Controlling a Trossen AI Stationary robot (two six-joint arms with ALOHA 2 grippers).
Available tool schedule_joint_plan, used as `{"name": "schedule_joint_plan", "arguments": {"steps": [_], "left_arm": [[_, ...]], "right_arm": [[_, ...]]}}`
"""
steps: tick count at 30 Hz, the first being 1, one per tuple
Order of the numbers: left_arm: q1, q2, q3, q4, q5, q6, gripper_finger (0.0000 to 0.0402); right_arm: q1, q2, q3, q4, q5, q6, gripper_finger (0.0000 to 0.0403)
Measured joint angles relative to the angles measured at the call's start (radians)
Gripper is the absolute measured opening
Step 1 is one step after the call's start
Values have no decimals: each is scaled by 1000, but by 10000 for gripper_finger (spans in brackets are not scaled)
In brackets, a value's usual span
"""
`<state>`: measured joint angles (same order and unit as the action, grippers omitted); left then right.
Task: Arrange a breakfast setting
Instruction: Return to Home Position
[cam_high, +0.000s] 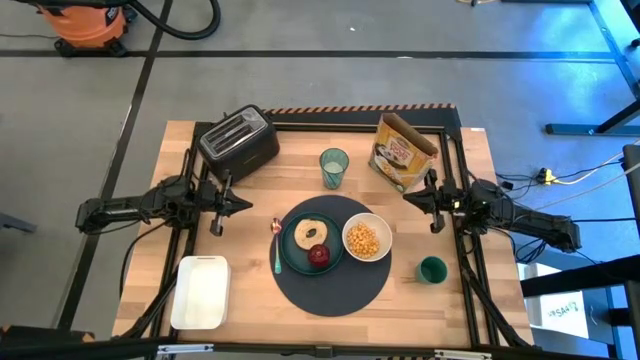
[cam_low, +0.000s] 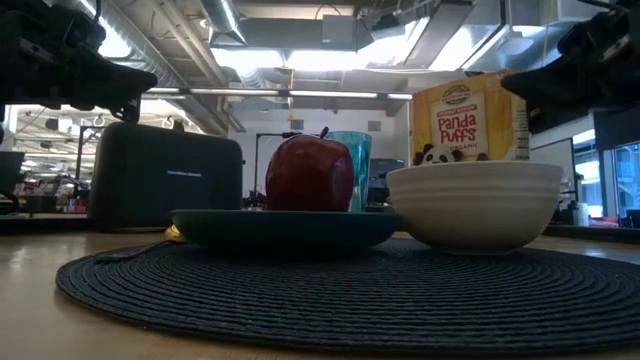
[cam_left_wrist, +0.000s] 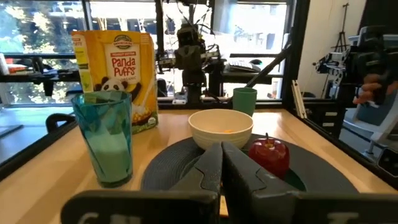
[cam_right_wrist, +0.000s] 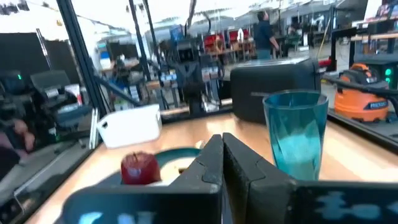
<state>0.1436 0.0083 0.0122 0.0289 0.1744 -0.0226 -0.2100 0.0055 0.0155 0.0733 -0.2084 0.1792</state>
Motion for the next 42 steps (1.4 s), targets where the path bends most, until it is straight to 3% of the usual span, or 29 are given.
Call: {"name": "schedule_joint_plan", "arguments": {"steps": [42], "left_arm": [[0, 0, 0, 1, -8, 7, 0]], "right_arm": [[0, 1, 2, -52, 25, 28, 0]]}}
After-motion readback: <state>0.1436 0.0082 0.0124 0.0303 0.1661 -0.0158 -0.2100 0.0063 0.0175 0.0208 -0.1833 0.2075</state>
